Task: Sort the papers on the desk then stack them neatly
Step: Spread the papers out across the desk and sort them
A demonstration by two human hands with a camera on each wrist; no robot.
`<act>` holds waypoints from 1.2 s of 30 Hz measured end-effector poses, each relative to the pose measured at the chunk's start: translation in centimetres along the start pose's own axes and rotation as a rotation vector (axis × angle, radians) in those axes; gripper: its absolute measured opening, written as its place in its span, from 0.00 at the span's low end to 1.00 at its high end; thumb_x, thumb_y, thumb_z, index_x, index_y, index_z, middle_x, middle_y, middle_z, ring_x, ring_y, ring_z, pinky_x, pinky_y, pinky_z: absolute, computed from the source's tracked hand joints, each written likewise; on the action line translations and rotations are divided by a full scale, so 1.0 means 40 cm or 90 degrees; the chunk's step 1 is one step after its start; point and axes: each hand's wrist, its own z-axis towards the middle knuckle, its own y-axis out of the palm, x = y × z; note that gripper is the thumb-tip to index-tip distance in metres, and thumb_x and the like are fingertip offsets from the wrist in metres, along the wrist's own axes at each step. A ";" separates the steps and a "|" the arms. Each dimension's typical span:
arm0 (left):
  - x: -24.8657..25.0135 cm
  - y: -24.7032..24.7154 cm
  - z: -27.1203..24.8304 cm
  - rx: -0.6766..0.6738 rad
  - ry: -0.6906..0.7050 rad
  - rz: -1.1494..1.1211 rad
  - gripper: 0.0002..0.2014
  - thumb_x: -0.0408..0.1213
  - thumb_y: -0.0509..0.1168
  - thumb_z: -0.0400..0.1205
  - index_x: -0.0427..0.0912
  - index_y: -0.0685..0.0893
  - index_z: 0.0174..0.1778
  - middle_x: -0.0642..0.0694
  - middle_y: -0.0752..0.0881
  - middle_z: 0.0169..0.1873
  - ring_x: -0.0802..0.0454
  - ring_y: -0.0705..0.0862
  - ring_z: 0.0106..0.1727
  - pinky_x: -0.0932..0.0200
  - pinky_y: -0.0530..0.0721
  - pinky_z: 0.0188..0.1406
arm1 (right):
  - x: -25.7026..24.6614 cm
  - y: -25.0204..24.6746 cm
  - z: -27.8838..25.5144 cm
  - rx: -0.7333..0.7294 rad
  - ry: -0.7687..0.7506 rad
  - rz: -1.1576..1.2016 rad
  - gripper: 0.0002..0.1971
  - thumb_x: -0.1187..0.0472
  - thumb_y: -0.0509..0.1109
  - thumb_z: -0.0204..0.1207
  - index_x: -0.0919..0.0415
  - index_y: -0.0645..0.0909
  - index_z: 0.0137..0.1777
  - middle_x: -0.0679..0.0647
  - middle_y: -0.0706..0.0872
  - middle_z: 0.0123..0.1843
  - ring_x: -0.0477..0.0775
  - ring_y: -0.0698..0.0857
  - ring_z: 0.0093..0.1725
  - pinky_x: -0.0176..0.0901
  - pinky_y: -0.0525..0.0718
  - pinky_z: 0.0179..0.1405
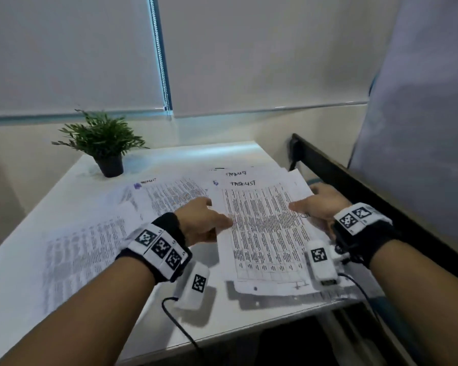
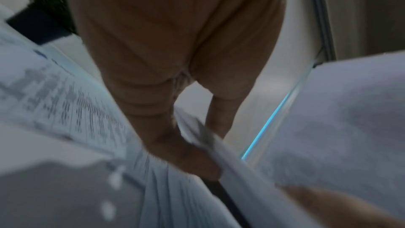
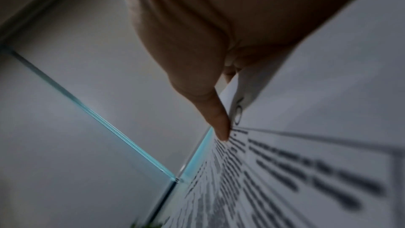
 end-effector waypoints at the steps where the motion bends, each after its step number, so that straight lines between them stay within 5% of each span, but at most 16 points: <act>1: -0.008 0.032 0.003 -0.001 -0.019 0.030 0.42 0.27 0.79 0.76 0.36 0.66 0.85 0.32 0.84 0.69 0.35 0.90 0.62 0.42 0.93 0.55 | 0.019 -0.004 0.005 -0.001 0.012 -0.040 0.17 0.61 0.83 0.74 0.64 0.84 0.59 0.59 0.91 0.54 0.52 0.87 0.42 0.40 0.79 0.32; 5: -0.028 0.116 0.031 -0.022 -0.022 0.225 0.22 0.39 0.80 0.75 0.29 0.81 0.55 0.34 0.89 0.53 0.36 0.91 0.53 0.43 0.90 0.61 | 0.062 0.020 0.020 -0.011 0.028 -0.176 0.16 0.60 0.77 0.77 0.68 0.85 0.62 0.63 0.91 0.60 0.60 0.88 0.51 0.46 0.85 0.48; 8: -0.019 0.120 0.031 0.002 0.003 0.391 0.13 0.42 0.74 0.81 0.37 0.81 0.41 0.40 0.85 0.41 0.43 0.85 0.41 0.53 0.89 0.42 | 0.049 0.030 0.001 -0.003 0.050 -0.324 0.18 0.55 0.73 0.81 0.68 0.83 0.64 0.65 0.88 0.61 0.62 0.84 0.51 0.43 0.80 0.47; 10: -0.012 0.071 0.025 0.056 0.032 0.526 0.13 0.45 0.70 0.83 0.43 0.77 0.38 0.47 0.82 0.38 0.50 0.81 0.37 0.60 0.78 0.33 | 0.033 0.030 -0.011 0.034 0.059 -0.400 0.29 0.50 0.73 0.80 0.68 0.75 0.74 0.68 0.80 0.70 0.67 0.81 0.67 0.51 0.80 0.62; 13: -0.017 -0.083 0.010 0.140 0.027 0.626 0.11 0.49 0.67 0.83 0.44 0.83 0.51 0.49 0.80 0.49 0.52 0.81 0.47 0.61 0.76 0.43 | -0.022 0.057 -0.020 0.078 0.010 -0.392 0.39 0.42 0.77 0.73 0.57 0.69 0.80 0.68 0.70 0.79 0.73 0.73 0.76 0.62 0.76 0.71; 16: -0.040 -0.267 -0.029 0.218 -0.083 0.651 0.30 0.54 0.68 0.84 0.37 0.80 0.76 0.40 0.82 0.72 0.41 0.82 0.72 0.52 0.80 0.65 | -0.121 0.133 -0.045 -0.061 -0.124 -0.320 0.34 0.40 0.77 0.75 0.54 0.76 0.77 0.57 0.78 0.78 0.61 0.80 0.73 0.50 0.78 0.67; 18: -0.090 -0.380 -0.048 0.260 -0.177 0.633 0.34 0.56 0.68 0.84 0.36 0.76 0.80 0.38 0.78 0.79 0.39 0.78 0.78 0.51 0.78 0.71 | -0.192 0.209 -0.072 -0.148 -0.198 -0.299 0.28 0.38 0.77 0.75 0.51 0.81 0.70 0.51 0.80 0.75 0.55 0.82 0.71 0.49 0.78 0.65; 21: -0.186 -0.508 -0.062 0.303 -0.279 0.609 0.42 0.62 0.68 0.80 0.38 0.72 0.84 0.38 0.76 0.81 0.38 0.78 0.78 0.49 0.78 0.75 | -0.283 0.339 -0.109 -0.258 -0.263 -0.311 0.27 0.35 0.75 0.75 0.52 0.83 0.67 0.51 0.84 0.69 0.54 0.84 0.64 0.49 0.80 0.63; 26: -0.254 -0.565 -0.074 0.319 -0.340 0.589 0.56 0.69 0.67 0.74 0.45 0.50 0.91 0.39 0.68 0.86 0.34 0.73 0.82 0.39 0.74 0.80 | -0.370 0.561 -0.161 -0.364 -0.316 -0.417 0.33 0.35 0.74 0.75 0.59 0.82 0.68 0.54 0.85 0.70 0.57 0.87 0.62 0.49 0.84 0.57; 29: -0.257 -0.567 -0.051 0.332 -0.317 0.598 0.58 0.69 0.70 0.68 0.48 0.52 0.90 0.37 0.74 0.82 0.32 0.77 0.77 0.36 0.77 0.76 | -0.385 0.643 -0.191 -0.383 -0.351 -0.444 0.27 0.39 0.77 0.73 0.62 0.86 0.60 0.58 0.91 0.60 0.59 0.90 0.60 0.52 0.89 0.55; 32: -0.250 -0.569 -0.035 0.334 -0.315 0.598 0.62 0.65 0.75 0.68 0.51 0.46 0.91 0.36 0.75 0.81 0.32 0.78 0.76 0.35 0.79 0.74 | -0.400 0.665 -0.196 -0.392 -0.363 -0.444 0.31 0.40 0.77 0.75 0.64 0.84 0.68 0.60 0.89 0.66 0.61 0.89 0.64 0.57 0.88 0.63; 36: -0.257 -0.585 -0.030 0.343 -0.336 0.615 0.67 0.73 0.74 0.59 0.54 0.46 0.89 0.38 0.75 0.81 0.32 0.74 0.80 0.35 0.75 0.77 | -0.426 0.619 -0.112 -0.303 -0.346 -0.456 0.31 0.37 0.71 0.78 0.60 0.82 0.70 0.54 0.88 0.67 0.57 0.88 0.59 0.50 0.85 0.57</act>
